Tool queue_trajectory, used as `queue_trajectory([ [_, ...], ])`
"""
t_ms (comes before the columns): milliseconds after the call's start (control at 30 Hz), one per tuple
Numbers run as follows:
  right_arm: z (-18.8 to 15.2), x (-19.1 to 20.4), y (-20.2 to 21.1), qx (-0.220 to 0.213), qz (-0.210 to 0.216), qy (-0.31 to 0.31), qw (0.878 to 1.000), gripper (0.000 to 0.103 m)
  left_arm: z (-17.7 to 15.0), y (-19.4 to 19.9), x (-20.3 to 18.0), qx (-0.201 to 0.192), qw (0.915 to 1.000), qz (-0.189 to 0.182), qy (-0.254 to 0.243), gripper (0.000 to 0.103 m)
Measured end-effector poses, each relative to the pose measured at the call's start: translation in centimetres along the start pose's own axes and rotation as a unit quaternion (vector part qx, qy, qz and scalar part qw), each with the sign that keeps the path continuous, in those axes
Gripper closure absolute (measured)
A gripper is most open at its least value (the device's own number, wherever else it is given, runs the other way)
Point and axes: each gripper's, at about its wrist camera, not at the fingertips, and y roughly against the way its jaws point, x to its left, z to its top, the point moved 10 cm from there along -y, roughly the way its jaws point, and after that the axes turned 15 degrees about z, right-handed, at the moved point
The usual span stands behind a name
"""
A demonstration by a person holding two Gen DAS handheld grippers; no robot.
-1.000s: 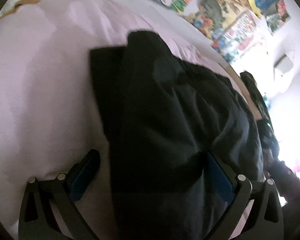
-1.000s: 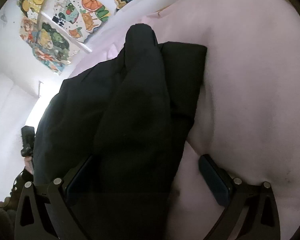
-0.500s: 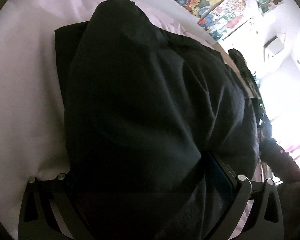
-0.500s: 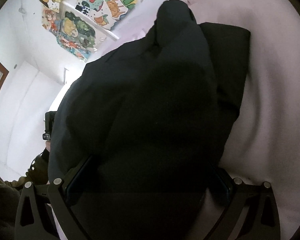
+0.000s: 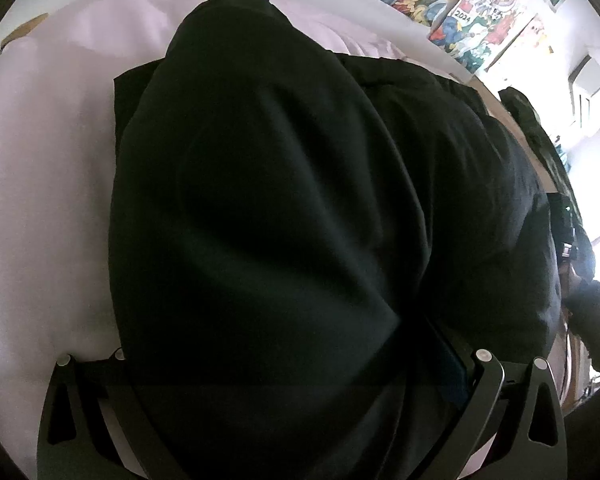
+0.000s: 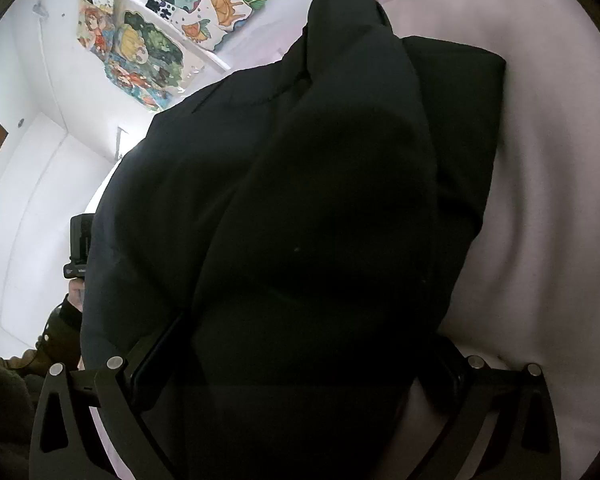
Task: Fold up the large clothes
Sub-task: 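Press the folded jacket bundle down with both tools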
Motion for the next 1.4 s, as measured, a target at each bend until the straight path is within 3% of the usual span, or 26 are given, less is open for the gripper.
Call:
queue_trajectory([
  [1400, 0.62, -0.67, 0.28, -0.002, 0.003, 0.003, 1.0, 0.0, -0.46, 0.06, 0.12, -0.001, 0.9999, 0.015, -0.003, 0.001],
])
